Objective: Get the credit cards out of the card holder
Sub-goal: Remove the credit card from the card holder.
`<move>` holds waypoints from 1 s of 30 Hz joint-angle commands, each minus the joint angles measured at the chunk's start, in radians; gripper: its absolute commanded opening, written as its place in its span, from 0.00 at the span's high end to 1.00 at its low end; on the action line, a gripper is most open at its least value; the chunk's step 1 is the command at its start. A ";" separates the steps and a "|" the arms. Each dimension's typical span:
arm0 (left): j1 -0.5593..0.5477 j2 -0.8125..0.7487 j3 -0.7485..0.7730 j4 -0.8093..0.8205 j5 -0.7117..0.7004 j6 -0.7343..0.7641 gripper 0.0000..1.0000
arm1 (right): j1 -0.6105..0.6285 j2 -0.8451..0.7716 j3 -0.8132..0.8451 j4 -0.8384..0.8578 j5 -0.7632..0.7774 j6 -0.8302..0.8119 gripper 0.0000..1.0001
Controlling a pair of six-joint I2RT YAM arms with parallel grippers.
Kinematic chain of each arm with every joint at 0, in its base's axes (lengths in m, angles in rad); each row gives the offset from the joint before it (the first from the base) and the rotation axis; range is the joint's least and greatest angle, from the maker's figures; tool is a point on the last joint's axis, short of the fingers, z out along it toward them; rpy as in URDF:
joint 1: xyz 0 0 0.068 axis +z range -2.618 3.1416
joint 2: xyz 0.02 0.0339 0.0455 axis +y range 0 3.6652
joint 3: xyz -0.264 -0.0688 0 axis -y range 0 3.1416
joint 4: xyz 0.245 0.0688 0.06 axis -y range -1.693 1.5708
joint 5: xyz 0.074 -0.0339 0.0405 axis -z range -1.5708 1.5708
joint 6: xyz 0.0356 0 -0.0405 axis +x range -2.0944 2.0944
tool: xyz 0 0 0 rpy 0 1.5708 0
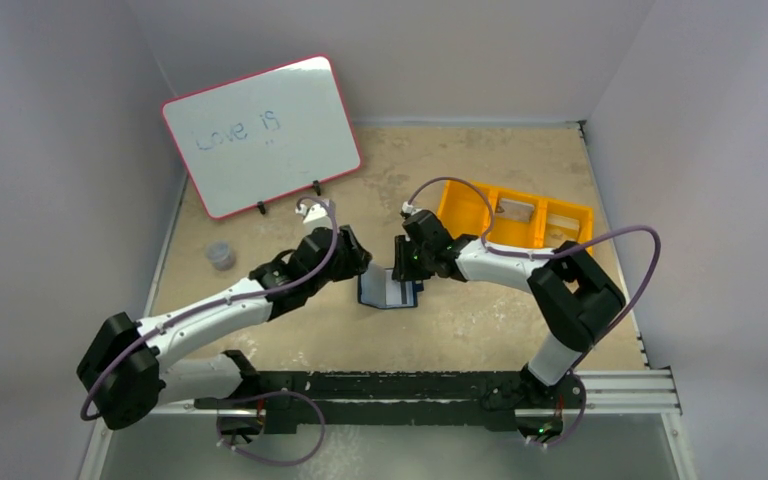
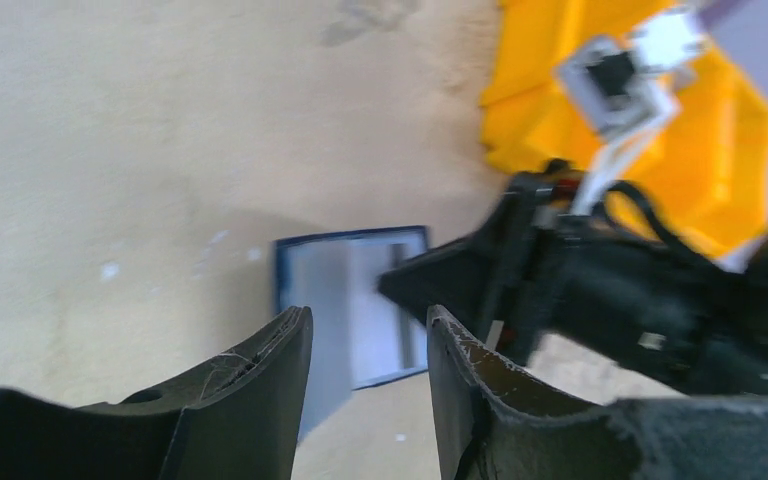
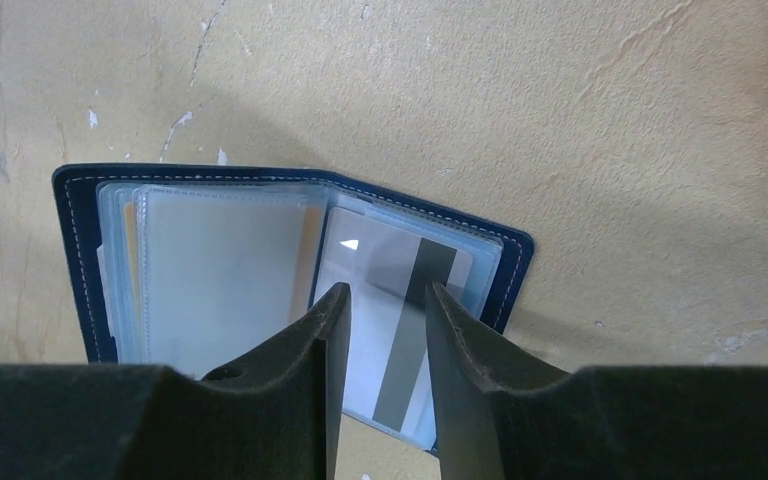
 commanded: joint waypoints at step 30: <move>-0.004 0.368 0.066 0.103 0.175 -0.049 0.70 | 0.001 -0.093 -0.100 0.010 0.058 0.154 0.62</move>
